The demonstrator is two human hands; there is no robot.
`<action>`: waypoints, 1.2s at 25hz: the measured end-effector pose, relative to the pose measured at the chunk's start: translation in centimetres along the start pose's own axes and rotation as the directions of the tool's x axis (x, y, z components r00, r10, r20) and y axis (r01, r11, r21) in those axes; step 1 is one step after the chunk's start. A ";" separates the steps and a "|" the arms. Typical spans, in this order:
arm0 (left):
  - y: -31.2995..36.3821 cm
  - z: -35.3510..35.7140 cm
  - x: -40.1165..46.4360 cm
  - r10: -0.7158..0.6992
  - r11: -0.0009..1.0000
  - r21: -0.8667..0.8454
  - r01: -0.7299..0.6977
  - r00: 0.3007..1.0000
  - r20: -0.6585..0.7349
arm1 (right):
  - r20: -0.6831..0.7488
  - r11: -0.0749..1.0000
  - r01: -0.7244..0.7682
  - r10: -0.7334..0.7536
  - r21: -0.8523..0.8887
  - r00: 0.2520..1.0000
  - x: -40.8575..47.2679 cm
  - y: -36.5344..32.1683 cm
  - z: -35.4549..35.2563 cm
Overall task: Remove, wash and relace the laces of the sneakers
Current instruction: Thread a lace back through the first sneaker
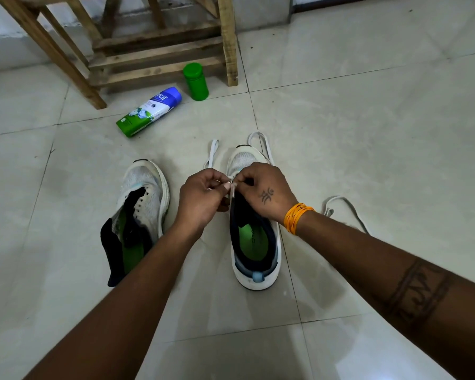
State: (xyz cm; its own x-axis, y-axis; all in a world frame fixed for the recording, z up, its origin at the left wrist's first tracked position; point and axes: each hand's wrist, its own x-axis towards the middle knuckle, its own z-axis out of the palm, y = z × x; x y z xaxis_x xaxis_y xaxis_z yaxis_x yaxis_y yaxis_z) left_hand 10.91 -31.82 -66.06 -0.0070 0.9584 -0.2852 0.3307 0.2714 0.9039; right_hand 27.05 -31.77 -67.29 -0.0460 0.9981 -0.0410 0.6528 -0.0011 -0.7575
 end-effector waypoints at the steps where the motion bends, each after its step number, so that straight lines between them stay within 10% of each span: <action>1: -0.1 -0.1 0.2 0.003 1.000 -0.017 -0.002 1.000 0.018 | -0.027 1.000 0.012 -0.012 0.017 1.000 0.0 -0.1 0.0; 9: -0.9 1.3 0.1 -0.191 0.962 -0.225 0.155 0.971 -0.146 | -0.211 0.944 0.080 -0.153 -0.319 0.965 -6.9 -0.5 0.4; 12: -2.0 1.0 -0.2 -0.104 0.968 0.204 0.145 0.974 -0.200 | -0.308 0.962 0.000 -0.087 -0.272 0.947 -7.4 0.3 0.4; 15: -3.1 -0.1 -1.5 0.018 0.685 0.723 0.089 0.990 -0.139 | -0.361 0.979 -0.022 -0.054 -0.203 0.931 -7.5 0.3 0.3; 23: -1.1 0.4 -0.4 0.421 0.629 0.685 -0.367 0.902 0.098 | -0.392 0.996 0.046 -0.072 -0.076 0.917 -8.5 0.8 0.3; 30: -1.9 -1.4 -1.4 0.003 0.303 0.949 -0.090 0.996 0.094 | -0.383 0.995 0.030 -0.065 -0.096 0.921 -8.6 1.3 0.4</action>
State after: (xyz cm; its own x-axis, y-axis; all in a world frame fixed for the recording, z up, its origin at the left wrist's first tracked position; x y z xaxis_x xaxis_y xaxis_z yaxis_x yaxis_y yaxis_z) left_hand 8.98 -33.60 -66.96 0.0827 0.9467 -0.3114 0.9961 -0.0878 -0.0026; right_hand 27.95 -40.37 -68.16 0.2052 0.9433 0.2608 0.7208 0.0345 -0.6923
